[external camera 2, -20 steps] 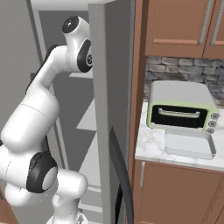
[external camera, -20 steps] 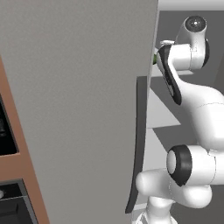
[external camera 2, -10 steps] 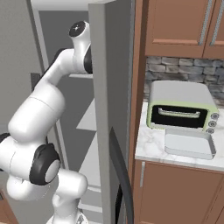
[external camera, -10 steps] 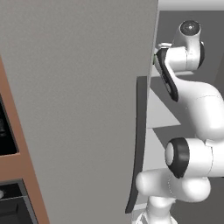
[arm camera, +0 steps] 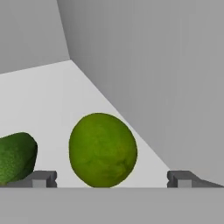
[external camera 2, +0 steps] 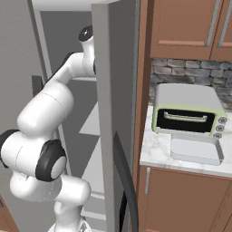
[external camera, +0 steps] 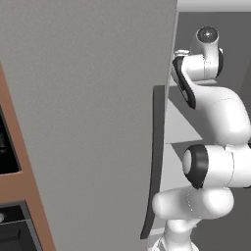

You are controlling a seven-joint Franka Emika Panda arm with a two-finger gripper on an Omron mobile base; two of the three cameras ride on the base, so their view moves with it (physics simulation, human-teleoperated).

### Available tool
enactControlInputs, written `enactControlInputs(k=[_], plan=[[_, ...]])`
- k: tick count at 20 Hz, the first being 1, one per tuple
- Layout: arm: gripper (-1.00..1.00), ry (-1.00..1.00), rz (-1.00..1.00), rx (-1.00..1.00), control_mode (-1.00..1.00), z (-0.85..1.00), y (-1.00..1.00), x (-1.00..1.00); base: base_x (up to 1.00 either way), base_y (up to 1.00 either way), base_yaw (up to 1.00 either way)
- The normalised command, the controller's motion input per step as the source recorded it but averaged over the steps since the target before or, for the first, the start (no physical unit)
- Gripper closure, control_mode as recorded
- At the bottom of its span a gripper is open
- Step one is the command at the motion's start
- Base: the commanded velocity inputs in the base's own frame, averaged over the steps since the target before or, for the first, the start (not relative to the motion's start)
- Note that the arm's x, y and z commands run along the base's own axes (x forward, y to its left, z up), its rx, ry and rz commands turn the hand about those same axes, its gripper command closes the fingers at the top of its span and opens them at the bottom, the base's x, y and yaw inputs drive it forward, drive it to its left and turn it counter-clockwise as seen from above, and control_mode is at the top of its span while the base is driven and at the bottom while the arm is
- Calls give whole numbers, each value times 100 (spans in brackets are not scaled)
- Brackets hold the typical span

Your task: Take the avocado and lime out of the freezer and place them in the tupperware container on the counter. Then put the tupperware containing the vegetables back in the freezer.

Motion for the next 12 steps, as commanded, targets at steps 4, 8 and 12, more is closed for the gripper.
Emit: enactControlInputs(k=[4, 8, 12], plan=[[-100, 0, 0, 0, -100, -8, -6, 31, 0, 0, 0], [-100, 0, 0, 0, -100, -10, -7, 26, 0, 0, 0], [-100, 0, 0, 0, -100, -14, -11, 27, 0, 0, 0]])
